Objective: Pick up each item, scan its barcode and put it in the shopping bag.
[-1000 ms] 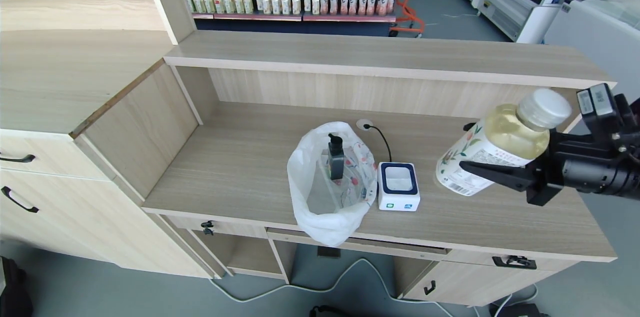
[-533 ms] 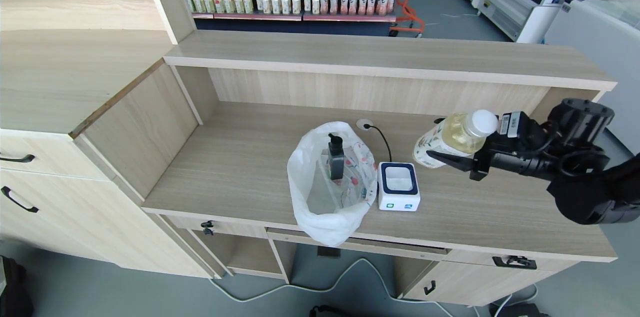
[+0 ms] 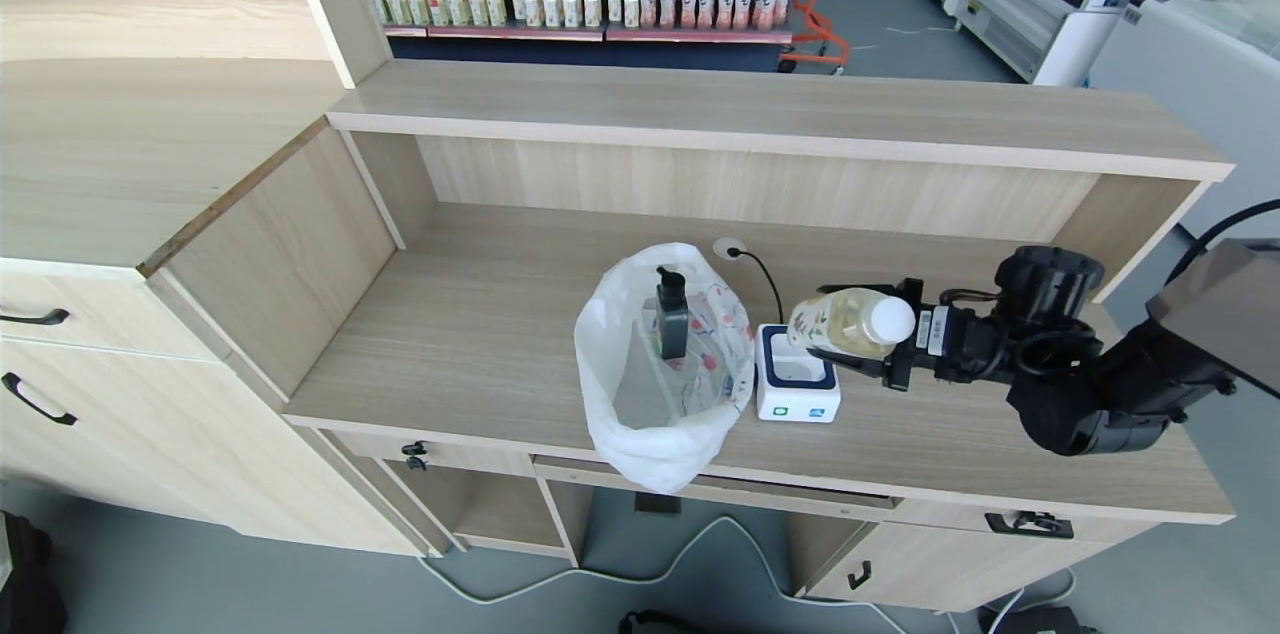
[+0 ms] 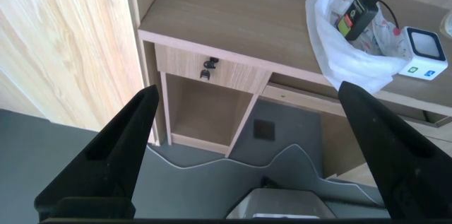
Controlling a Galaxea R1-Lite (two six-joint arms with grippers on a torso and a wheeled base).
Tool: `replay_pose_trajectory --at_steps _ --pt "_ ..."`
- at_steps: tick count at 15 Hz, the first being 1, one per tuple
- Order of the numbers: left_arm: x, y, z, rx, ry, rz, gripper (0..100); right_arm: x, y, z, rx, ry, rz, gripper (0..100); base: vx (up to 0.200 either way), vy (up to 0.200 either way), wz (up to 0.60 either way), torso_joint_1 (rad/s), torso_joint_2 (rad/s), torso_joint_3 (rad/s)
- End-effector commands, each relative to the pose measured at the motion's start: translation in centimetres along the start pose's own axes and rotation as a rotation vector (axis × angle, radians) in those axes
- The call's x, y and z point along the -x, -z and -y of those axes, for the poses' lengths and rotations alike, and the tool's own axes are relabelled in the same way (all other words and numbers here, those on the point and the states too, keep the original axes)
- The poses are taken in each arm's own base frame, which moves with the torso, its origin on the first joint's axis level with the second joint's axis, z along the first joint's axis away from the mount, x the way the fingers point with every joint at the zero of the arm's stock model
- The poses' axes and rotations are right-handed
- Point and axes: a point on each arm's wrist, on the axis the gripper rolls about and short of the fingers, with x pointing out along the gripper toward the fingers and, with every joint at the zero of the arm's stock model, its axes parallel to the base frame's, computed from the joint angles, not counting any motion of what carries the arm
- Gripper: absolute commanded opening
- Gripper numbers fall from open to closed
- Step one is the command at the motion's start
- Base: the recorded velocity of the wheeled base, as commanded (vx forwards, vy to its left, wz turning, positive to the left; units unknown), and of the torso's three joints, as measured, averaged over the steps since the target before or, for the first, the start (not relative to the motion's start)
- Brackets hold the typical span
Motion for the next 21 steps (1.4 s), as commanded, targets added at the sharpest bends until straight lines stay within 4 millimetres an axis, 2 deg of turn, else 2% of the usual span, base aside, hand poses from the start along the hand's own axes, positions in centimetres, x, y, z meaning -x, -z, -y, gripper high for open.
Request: replay_pose_trajectory --at_steps 1,4,5,11,21 --pt "0.0 0.0 0.0 0.001 0.0 0.0 100 -0.8 1.2 0.1 0.044 0.003 0.009 0 0.0 0.0 0.0 0.0 0.0 0.0" --pt "0.0 0.0 0.0 0.001 0.0 0.0 100 -1.3 2.1 -0.2 0.087 0.001 0.013 0 0.0 0.0 0.0 0.0 0.0 0.0" --pt "0.0 0.0 0.0 0.001 0.0 0.0 100 -2.4 2.6 0.0 0.14 0.0 0.033 0 0.0 0.0 0.0 0.0 0.0 0.0" --pt "0.0 0.0 0.0 0.001 0.0 0.0 100 -4.9 4.5 -0.2 0.182 0.003 0.07 0 0.0 0.0 0.0 0.0 0.0 0.0" --pt "0.0 0.0 0.0 0.001 0.0 0.0 100 -5.5 5.7 -1.3 0.173 0.005 0.044 0 0.0 0.0 0.0 0.0 0.0 0.0"
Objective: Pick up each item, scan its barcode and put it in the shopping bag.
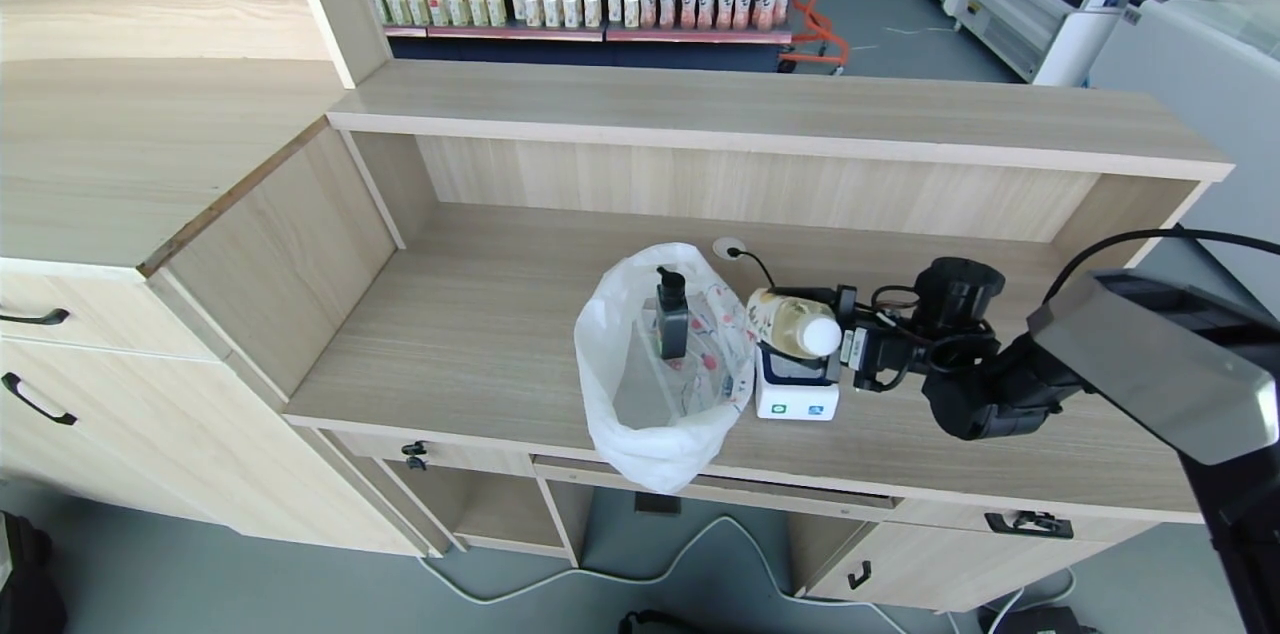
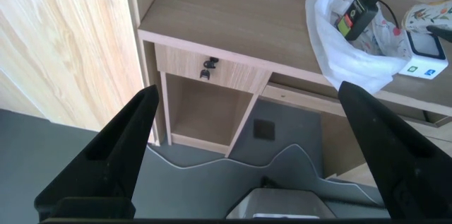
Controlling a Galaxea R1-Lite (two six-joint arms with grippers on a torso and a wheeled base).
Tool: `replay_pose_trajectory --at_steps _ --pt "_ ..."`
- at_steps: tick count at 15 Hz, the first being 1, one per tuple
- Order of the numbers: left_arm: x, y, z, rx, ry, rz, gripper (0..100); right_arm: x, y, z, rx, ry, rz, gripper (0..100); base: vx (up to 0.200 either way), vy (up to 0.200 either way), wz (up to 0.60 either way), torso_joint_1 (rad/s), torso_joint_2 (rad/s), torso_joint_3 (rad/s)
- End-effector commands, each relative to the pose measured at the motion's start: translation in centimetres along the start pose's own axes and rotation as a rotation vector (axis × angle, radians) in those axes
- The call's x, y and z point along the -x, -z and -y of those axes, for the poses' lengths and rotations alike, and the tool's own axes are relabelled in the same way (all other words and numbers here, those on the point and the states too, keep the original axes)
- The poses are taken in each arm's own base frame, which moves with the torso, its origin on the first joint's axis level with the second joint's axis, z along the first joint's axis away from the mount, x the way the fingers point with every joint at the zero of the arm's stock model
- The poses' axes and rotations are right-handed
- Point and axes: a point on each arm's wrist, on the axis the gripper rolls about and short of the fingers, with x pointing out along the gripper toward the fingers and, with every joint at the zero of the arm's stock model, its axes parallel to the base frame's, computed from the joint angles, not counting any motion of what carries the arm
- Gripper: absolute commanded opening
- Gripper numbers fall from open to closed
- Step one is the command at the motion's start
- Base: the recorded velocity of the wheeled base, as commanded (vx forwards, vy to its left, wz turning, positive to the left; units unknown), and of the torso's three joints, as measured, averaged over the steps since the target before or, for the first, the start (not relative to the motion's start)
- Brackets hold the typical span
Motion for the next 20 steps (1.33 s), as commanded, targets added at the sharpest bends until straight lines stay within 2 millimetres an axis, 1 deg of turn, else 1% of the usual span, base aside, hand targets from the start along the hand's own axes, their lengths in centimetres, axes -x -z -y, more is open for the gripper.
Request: replay_pose_trajectory --at_steps 1,3,5,10,11,12,15,17,19,20 --pt "0.0 0.0 0.0 0.0 0.0 0.0 100 -0.3 0.2 -0.4 -0.009 -0.003 -0.004 0 0.0 0.0 0.0 0.0 0.0 0.0" --pt "0.0 0.0 0.0 0.0 0.0 0.0 100 -0.3 0.0 -0.5 -0.014 -0.005 -0.007 0 0.0 0.0 0.0 0.0 0.0 0.0" --pt "0.0 0.0 0.0 0.0 0.0 0.0 100 -0.2 -0.3 0.0 0.007 -0.002 -0.006 0 0.0 0.0 0.0 0.0 0.0 0.0" --pt "0.0 0.0 0.0 0.0 0.0 0.0 100 0.8 -2.3 1.6 0.008 0.004 -0.013 0 0.0 0.0 0.0 0.0 0.0 0.0" --pt "0.0 0.0 0.0 0.0 0.0 0.0 100 0.8 -2.3 1.6 0.008 0.004 -0.013 0 0.0 0.0 0.0 0.0 0.0 0.0" --pt "0.0 0.0 0.0 0.0 0.0 0.0 100 1.4 -3.5 2.7 0.005 0.014 -0.015 0 0.0 0.0 0.0 0.0 0.0 0.0" --pt "0.0 0.0 0.0 0.0 0.0 0.0 100 4.1 -9.1 6.5 -0.103 0.05 -0.019 0 0.0 0.0 0.0 0.0 0.0 0.0" --pt "0.0 0.0 0.0 0.0 0.0 0.0 100 7.2 -12.7 9.5 -0.254 0.112 -0.042 0 0.0 0.0 0.0 0.0 0.0 0.0" --pt "0.0 0.0 0.0 0.0 0.0 0.0 100 10.8 -15.5 10.9 -0.441 0.238 -0.15 0 0.0 0.0 0.0 0.0 0.0 0.0" --pt "0.0 0.0 0.0 0.0 0.0 0.0 100 12.0 -16.4 10.8 -0.528 0.312 -0.212 0 0.0 0.0 0.0 0.0 0.0 0.0"
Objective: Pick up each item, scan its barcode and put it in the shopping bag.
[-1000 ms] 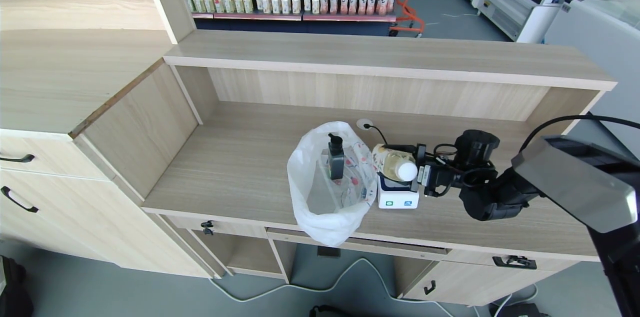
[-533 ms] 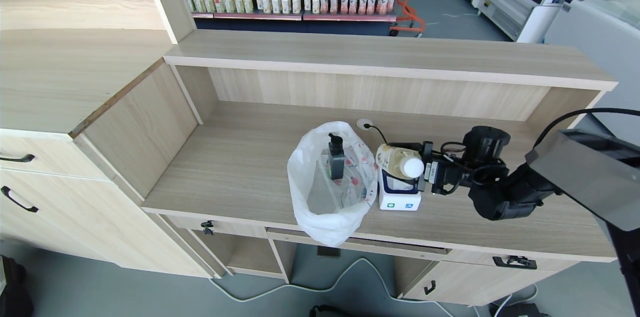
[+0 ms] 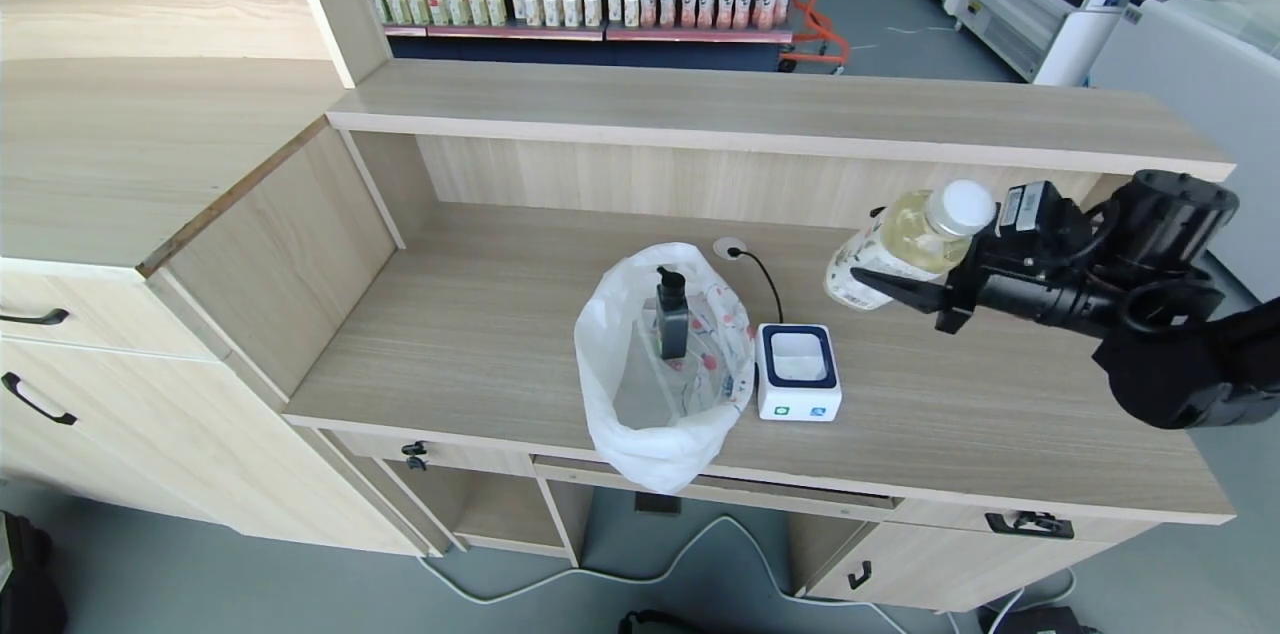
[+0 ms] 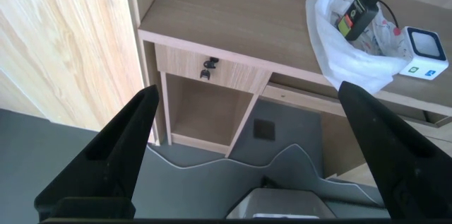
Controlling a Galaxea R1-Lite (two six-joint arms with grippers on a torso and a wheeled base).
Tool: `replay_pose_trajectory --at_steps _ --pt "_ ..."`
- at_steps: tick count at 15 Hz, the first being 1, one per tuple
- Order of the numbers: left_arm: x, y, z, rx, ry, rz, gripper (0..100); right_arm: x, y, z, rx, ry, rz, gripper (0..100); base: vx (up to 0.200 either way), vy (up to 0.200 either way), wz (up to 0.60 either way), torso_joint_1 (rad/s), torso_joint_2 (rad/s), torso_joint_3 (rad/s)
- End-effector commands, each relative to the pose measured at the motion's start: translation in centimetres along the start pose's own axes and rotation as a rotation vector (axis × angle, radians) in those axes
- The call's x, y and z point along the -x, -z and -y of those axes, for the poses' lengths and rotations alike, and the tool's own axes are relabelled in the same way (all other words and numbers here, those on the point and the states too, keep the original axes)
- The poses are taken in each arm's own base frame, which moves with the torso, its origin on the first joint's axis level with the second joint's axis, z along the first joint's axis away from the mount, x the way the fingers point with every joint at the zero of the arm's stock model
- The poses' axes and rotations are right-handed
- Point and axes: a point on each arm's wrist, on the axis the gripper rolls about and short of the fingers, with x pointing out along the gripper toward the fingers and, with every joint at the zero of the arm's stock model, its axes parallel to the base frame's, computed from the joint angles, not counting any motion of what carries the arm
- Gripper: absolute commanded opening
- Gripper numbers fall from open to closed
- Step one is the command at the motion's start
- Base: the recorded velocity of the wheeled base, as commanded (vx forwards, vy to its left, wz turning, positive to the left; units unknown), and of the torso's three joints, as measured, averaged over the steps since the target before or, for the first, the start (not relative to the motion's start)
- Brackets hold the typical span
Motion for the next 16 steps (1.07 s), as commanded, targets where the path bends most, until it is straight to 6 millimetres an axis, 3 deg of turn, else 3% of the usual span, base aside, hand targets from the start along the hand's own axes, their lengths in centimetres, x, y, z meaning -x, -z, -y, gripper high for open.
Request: replay_pose_trajectory --at_steps 1,3,5,9,13,16 --pt "0.0 0.0 0.0 0.0 0.0 0.0 100 5.2 -5.1 0.2 -0.14 0.239 -0.096 0 0.0 0.0 0.0 0.0 0.0 0.0" --pt "0.0 0.0 0.0 0.0 0.0 0.0 100 7.2 -5.5 -2.0 -0.309 0.457 -0.216 0 0.0 0.0 0.0 0.0 0.0 0.0" --pt "0.0 0.0 0.0 0.0 0.0 -0.002 100 8.3 -5.1 -3.7 -0.34 0.582 -0.314 0 0.0 0.0 0.0 0.0 0.0 0.0" --pt "0.0 0.0 0.0 0.0 0.0 0.0 100 9.2 -4.8 -3.8 -0.288 0.769 -0.396 0 0.0 0.0 0.0 0.0 0.0 0.0" --pt "0.0 0.0 0.0 0.0 0.0 0.0 100 9.2 -4.2 -3.7 -0.213 0.751 -0.419 0 0.0 0.0 0.0 0.0 0.0 0.0" --pt "0.0 0.0 0.0 0.0 0.0 -0.002 100 7.6 -4.8 -4.2 -0.193 0.639 -0.357 0 0.0 0.0 0.6 0.005 0.0 0.004"
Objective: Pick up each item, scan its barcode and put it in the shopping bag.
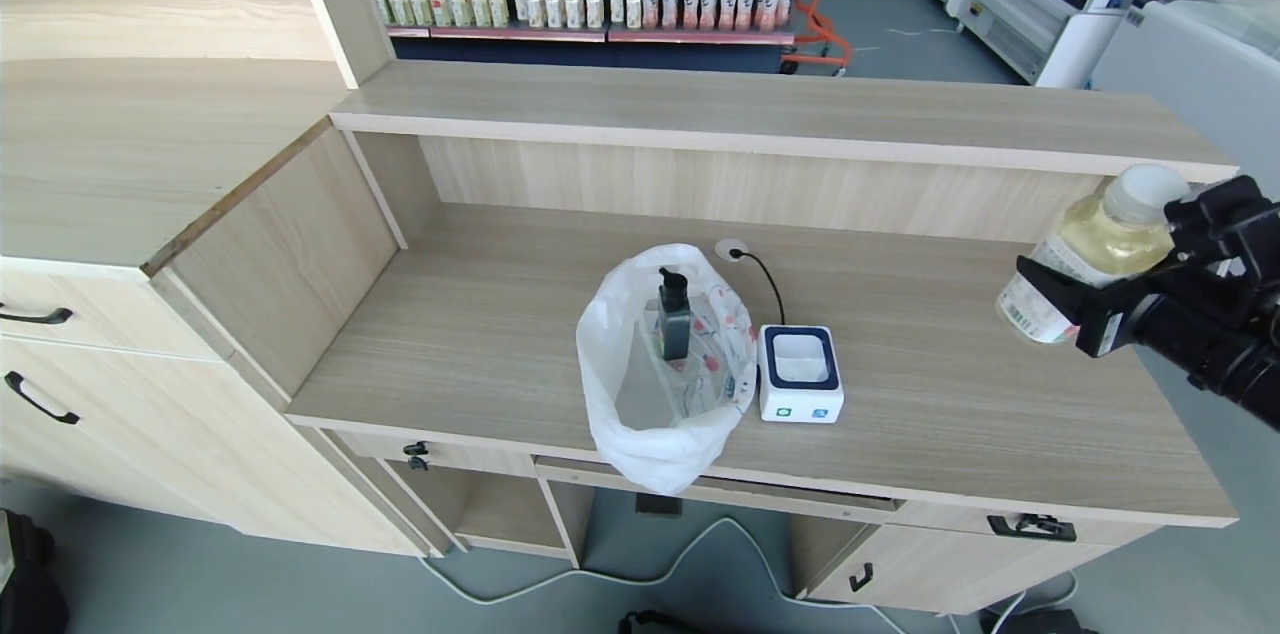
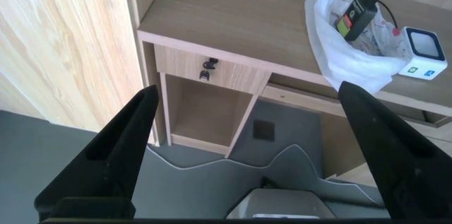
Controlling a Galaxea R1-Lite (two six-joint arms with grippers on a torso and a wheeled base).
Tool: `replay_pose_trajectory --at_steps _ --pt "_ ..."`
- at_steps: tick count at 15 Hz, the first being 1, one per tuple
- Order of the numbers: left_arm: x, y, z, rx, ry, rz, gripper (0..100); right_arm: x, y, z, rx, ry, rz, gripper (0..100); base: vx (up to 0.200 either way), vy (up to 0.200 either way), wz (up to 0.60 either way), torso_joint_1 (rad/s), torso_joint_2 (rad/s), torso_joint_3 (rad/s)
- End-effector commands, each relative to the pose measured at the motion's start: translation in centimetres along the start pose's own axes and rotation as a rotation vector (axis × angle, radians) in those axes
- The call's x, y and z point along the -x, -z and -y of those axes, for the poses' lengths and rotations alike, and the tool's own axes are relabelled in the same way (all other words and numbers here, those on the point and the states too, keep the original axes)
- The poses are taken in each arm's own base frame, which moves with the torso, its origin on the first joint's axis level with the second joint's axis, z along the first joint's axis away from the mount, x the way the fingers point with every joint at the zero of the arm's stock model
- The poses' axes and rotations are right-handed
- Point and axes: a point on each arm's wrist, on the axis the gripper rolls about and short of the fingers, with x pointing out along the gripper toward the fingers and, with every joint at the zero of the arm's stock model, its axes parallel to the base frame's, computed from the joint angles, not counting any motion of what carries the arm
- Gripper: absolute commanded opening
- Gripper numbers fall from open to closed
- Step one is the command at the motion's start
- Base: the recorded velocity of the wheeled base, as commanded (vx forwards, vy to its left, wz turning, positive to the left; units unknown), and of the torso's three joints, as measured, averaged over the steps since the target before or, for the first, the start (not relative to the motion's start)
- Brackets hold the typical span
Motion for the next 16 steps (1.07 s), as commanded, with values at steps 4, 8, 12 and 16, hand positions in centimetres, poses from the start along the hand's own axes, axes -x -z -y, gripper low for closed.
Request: replay_pose_trajectory --at_steps 4,8,12,16 --pt "0.0 0.0 0.0 0.0 -0.001 0.001 100 -0.9 -0.9 -3.5 -0.094 -0.38 0.08 0 0.0 0.0 0.0 0.0 0.0 0.0" --pt "0.0 0.0 0.0 0.0 -0.001 0.001 100 -1.9 1.0 -7.6 -0.25 -0.618 -0.046 0 0.0 0.0 0.0 0.0 0.0 0.0" --pt "0.0 0.0 0.0 0.0 -0.001 0.001 100 -4.8 3.8 -10.1 -0.245 -0.672 -0.045 0 0.0 0.0 0.0 0.0 0.0 0.0" --pt "0.0 0.0 0.0 0.0 -0.001 0.001 100 -7.5 6.8 -12.2 -0.217 -0.687 0.001 0 0.0 0.0 0.0 0.0 0.0 0.0"
